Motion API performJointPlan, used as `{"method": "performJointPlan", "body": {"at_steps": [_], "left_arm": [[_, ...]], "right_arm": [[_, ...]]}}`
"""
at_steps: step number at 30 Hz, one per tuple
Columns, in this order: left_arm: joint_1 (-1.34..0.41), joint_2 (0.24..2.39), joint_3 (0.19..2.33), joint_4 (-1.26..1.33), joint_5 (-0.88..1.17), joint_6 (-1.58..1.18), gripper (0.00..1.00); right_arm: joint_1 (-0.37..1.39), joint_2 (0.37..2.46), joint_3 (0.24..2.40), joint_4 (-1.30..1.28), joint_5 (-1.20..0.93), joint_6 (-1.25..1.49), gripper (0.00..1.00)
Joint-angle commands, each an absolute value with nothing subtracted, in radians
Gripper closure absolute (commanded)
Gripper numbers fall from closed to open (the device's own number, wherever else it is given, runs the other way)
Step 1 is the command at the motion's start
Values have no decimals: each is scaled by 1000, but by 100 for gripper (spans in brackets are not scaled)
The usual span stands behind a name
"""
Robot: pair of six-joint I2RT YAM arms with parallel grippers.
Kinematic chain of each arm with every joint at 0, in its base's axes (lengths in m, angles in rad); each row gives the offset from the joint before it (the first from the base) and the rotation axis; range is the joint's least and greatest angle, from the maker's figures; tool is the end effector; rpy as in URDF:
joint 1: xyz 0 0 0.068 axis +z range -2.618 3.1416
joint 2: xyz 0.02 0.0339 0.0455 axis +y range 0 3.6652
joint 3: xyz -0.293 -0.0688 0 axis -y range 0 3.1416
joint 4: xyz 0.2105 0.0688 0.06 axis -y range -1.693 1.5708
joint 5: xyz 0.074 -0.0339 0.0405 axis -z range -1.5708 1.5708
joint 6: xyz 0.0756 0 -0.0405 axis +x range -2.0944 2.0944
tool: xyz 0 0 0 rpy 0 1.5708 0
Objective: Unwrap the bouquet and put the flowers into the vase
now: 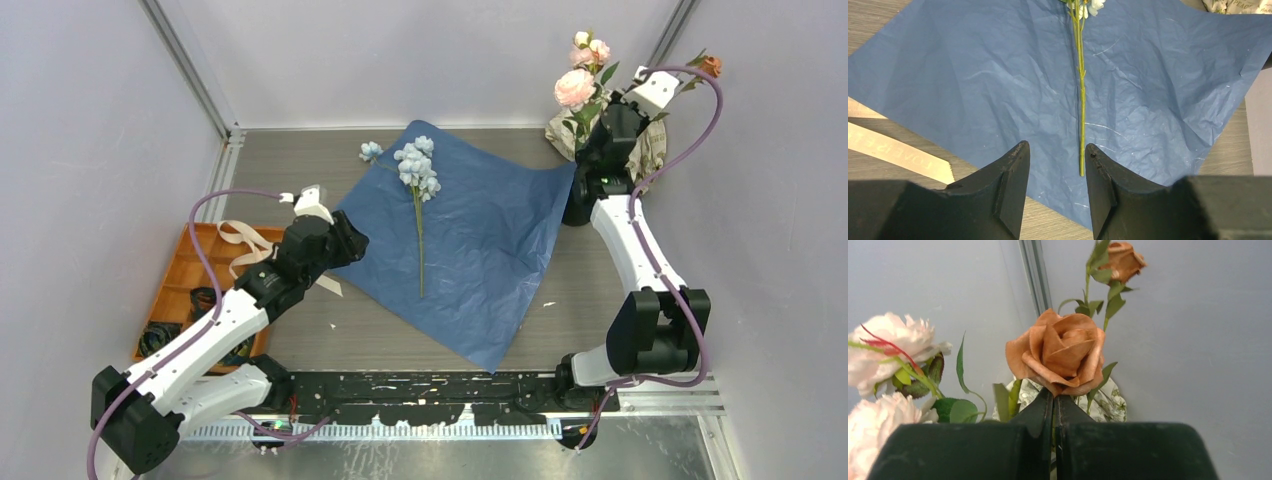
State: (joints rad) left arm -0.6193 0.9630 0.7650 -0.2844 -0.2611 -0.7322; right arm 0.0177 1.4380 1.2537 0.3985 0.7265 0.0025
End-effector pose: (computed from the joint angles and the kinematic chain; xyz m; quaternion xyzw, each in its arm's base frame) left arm 0.1751 -0.1009 0.3032 -0.1151 0.8431 -0.2342 0.4702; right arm 0.3275 -0.0444 0.4521 0.2722 0.5886 -0.2156 0.7300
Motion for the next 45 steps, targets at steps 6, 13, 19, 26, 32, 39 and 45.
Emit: {"method": "performJointPlan", "body": {"at_steps": [6,13,19,26,32,39,45], "left_arm": [[-612,937,762,-230,-276,-728,54],[-611,950,761,-219,-265,-732,55],[-611,954,762,-220,-262,-733,55],[-611,971,762,-210,-251,-738,55],[-611,997,770,-202,-233,-745,55],[-611,1014,774,-196,-225,-748,55],[-611,1057,785,-191,-198,-760,55]], "right_arm": [[14,1432,1166,486,723,69,99],[13,1425,1098,454,717,109,99],[14,1406,1046,416,705,152,92],[14,1356,1026,353,708,183,53],[13,1281,1034,282,695,214,35],[14,1126,1048,200,617,267,32],[14,974,1098,100,421,381,29]]}}
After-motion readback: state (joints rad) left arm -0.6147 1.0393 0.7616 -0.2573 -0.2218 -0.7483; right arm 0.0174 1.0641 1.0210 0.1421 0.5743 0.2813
